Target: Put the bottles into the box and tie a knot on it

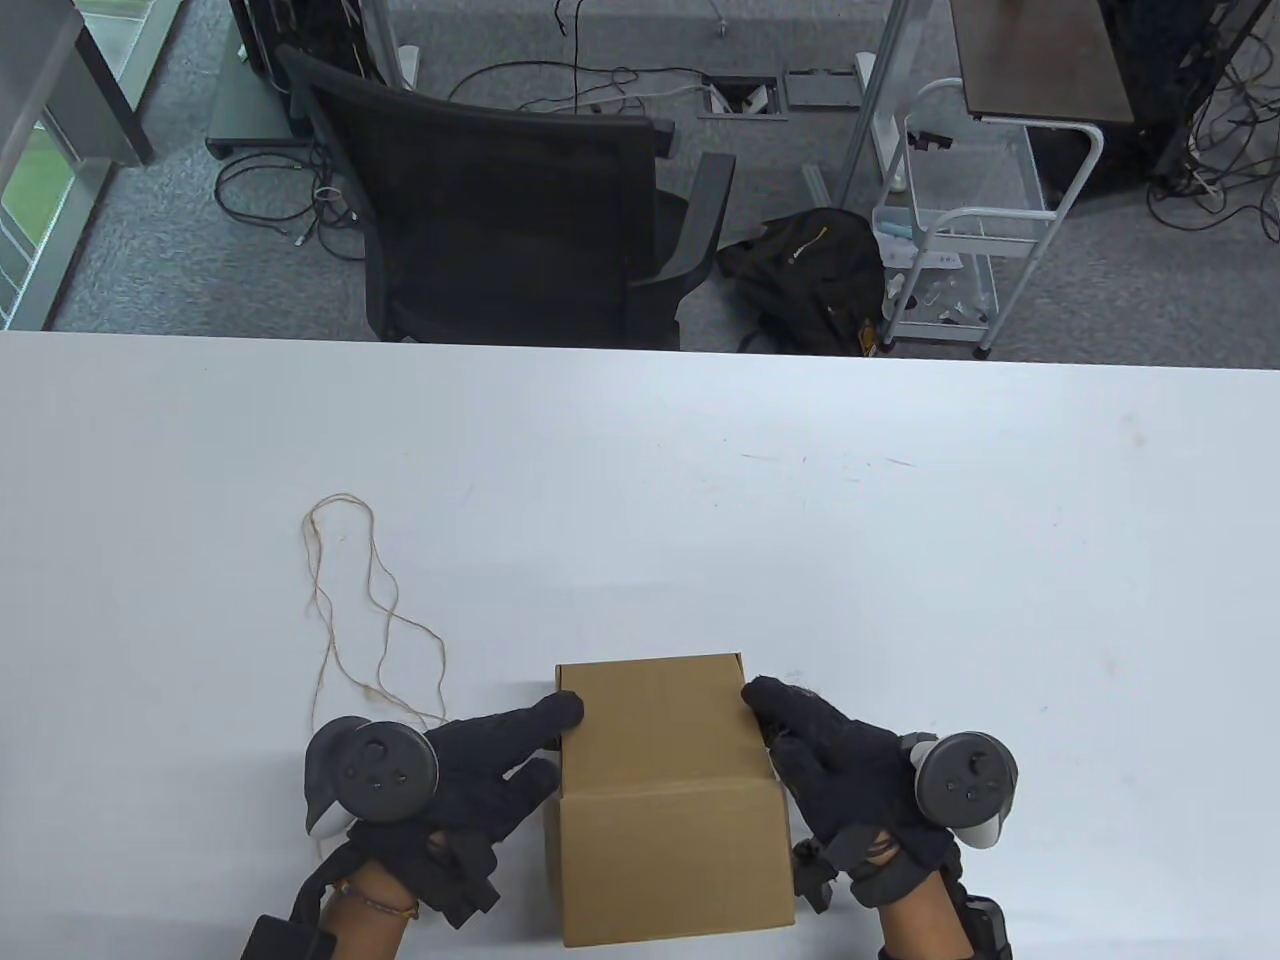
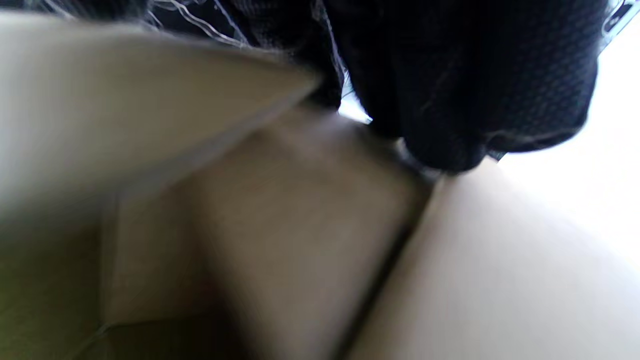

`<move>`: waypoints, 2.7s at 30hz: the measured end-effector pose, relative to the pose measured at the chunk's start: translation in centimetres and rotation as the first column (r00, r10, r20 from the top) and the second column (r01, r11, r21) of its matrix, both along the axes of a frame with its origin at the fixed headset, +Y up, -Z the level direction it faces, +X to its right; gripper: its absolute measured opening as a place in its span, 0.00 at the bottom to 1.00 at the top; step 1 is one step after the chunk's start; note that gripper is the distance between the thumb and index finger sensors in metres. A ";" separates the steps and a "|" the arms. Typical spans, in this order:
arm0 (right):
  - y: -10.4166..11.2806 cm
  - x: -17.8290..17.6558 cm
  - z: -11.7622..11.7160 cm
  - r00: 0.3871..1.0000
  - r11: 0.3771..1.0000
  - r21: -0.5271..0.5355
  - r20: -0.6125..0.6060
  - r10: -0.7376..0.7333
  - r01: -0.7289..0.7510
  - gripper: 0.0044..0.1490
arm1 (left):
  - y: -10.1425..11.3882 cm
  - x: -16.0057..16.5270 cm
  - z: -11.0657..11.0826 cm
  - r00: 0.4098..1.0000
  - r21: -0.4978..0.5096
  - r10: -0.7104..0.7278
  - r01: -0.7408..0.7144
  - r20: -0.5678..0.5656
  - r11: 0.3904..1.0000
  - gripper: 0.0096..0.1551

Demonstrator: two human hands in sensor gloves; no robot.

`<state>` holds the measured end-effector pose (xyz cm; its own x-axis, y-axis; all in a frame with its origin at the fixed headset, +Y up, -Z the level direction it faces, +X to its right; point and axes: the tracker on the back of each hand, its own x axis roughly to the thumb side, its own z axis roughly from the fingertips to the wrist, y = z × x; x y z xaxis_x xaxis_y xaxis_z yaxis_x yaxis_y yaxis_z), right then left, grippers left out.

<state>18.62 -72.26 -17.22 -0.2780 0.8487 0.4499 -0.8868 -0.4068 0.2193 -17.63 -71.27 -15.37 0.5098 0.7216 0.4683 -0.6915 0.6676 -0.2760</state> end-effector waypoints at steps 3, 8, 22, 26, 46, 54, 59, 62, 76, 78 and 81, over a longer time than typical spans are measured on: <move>-0.3 -0.7 0.1 0.998 1.000 -0.024 -0.069 -0.003 0.002 0.63 | 0.0 0.7 0.2 0.999 -0.012 -0.035 0.035 0.016 0.999 0.67; -0.9 -1.6 0.0 0.993 0.998 -0.033 -0.109 0.046 -0.050 0.60 | -0.6 1.5 0.2 0.995 -0.076 -0.095 0.097 0.036 0.992 0.71; -3.1 -1.8 -0.5 0.979 0.959 -0.226 0.079 0.190 -0.168 0.55 | -2.5 2.1 0.0 0.957 -0.108 -0.230 0.214 -0.178 0.971 0.60; -4.1 -2.0 -0.6 0.971 0.934 -0.311 0.096 0.217 -0.178 0.55 | -3.7 2.3 -0.4 0.959 -0.202 -0.226 0.190 -0.171 0.961 0.59; -4.8 -2.3 -0.5 0.945 0.834 -0.490 0.061 0.322 -0.253 0.54 | -4.0 2.7 0.0 0.930 -0.381 -0.298 0.202 -0.214 0.902 0.54; -4.5 -2.4 -0.3 0.926 0.827 -0.471 0.053 0.373 -0.307 0.53 | -4.3 2.3 -0.2 0.919 -0.395 -0.335 0.234 -0.209 0.888 0.53; -4.6 -2.5 -0.3 0.931 0.814 -0.497 0.030 0.363 -0.302 0.53 | -4.5 2.2 -0.3 0.922 -0.411 -0.327 0.222 -0.206 0.884 0.53; -4.6 -2.5 -0.4 0.934 0.822 -0.490 0.041 0.355 -0.291 0.52 | -4.6 2.4 -0.4 0.919 -0.432 -0.357 0.256 -0.170 0.865 0.53; -2.6 -4.4 0.1 0.825 0.819 -0.105 -0.034 0.564 -0.564 0.61 | -2.2 3.4 0.0 0.891 0.016 -0.419 0.428 -0.174 0.903 0.57; -2.2 -4.4 0.1 0.785 0.785 -0.032 0.018 0.619 -0.619 0.61 | -1.9 4.1 0.4 0.836 0.041 -0.498 0.519 -0.230 0.854 0.57; -2.2 -4.8 0.1 0.676 0.674 0.057 0.052 0.735 -0.737 0.64 | -1.7 4.6 0.3 0.745 0.122 -0.612 0.655 -0.265 0.746 0.56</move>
